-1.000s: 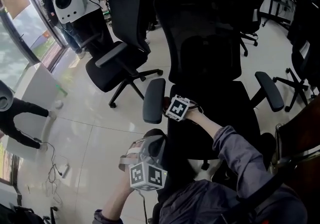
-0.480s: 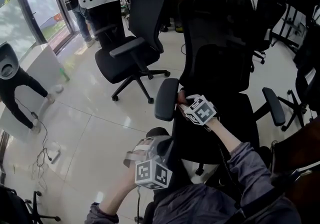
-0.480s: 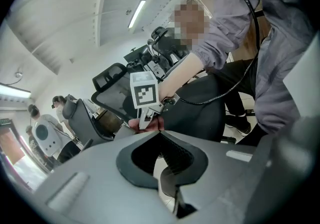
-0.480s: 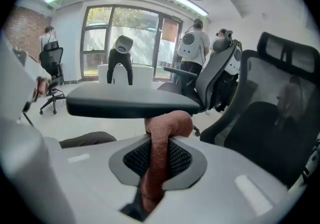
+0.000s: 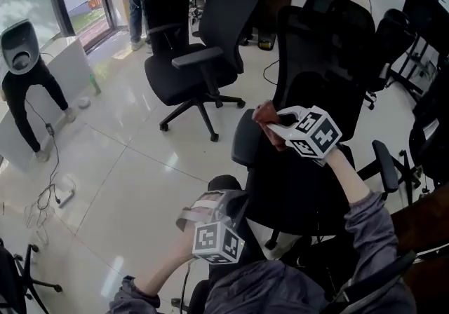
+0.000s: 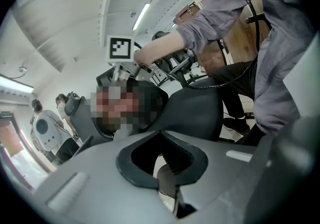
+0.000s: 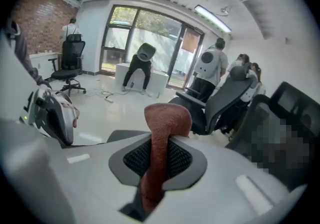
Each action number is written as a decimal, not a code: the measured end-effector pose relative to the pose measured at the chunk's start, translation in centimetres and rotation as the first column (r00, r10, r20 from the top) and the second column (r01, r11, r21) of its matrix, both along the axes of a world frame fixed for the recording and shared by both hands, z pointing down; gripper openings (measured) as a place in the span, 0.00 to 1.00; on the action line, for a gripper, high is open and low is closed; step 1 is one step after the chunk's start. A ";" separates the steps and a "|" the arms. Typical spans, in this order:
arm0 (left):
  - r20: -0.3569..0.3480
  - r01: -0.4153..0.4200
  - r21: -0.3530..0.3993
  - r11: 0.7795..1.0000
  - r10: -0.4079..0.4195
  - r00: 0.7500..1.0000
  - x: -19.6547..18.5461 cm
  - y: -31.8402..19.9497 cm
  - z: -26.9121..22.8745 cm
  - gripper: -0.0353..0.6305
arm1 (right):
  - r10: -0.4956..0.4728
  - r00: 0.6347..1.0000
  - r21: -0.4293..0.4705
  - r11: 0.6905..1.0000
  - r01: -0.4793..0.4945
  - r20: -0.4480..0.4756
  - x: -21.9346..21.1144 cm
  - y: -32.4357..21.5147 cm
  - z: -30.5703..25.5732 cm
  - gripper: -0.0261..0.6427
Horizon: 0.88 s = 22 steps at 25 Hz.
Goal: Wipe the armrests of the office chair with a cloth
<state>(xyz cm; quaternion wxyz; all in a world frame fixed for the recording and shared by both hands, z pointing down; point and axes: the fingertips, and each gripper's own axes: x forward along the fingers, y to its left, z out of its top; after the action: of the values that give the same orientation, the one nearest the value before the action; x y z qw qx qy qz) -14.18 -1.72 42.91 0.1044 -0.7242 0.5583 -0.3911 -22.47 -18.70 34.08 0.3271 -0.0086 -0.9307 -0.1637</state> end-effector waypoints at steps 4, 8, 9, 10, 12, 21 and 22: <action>0.000 0.002 0.015 1.000 -0.002 1.000 -0.6 0.0 -0.3 0.08 | -0.099 0.985 0.002 0.995 0.101 -0.143 -4.6 1.2 -0.8 0.11; -0.018 0.029 0.035 0.999 -0.028 0.999 -1.9 -0.1 -0.7 0.08 | -0.153 0.946 0.017 0.986 0.165 -0.287 -8.8 1.8 0.6 0.11; -0.027 0.037 0.040 0.999 -0.036 0.999 -2.2 0.0 -0.7 0.08 | -0.166 0.935 0.024 0.983 0.182 -0.313 -10.0 2.2 0.9 0.11; -0.038 0.044 0.045 0.998 -0.042 0.998 -2.6 0.0 -0.7 0.08 | -0.177 0.924 0.032 0.979 0.199 -0.339 -11.3 2.6 1.4 0.11; -0.056 0.057 0.054 0.997 -0.054 0.997 -3.4 0.0 -0.6 0.08 | -0.194 0.897 0.047 0.972 0.231 -0.397 -13.9 3.1 2.5 0.11; -0.163 0.137 0.081 0.987 -0.123 0.979 -6.6 0.7 1.0 0.08 | -0.308 0.584 -0.020 0.895 0.447 -0.751 -20.2 4.4 12.1 0.11; -0.170 0.149 0.079 0.986 -0.134 0.976 -7.0 0.8 1.3 0.08 | -0.323 0.542 -0.045 0.885 0.463 -0.776 -20.1 4.5 13.2 0.11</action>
<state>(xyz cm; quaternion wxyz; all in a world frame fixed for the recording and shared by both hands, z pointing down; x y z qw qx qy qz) -21.17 -0.87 44.24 0.0628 -0.7069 0.6324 -0.3105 -42.57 -14.21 47.25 0.6430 -0.2588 -0.6598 -0.2902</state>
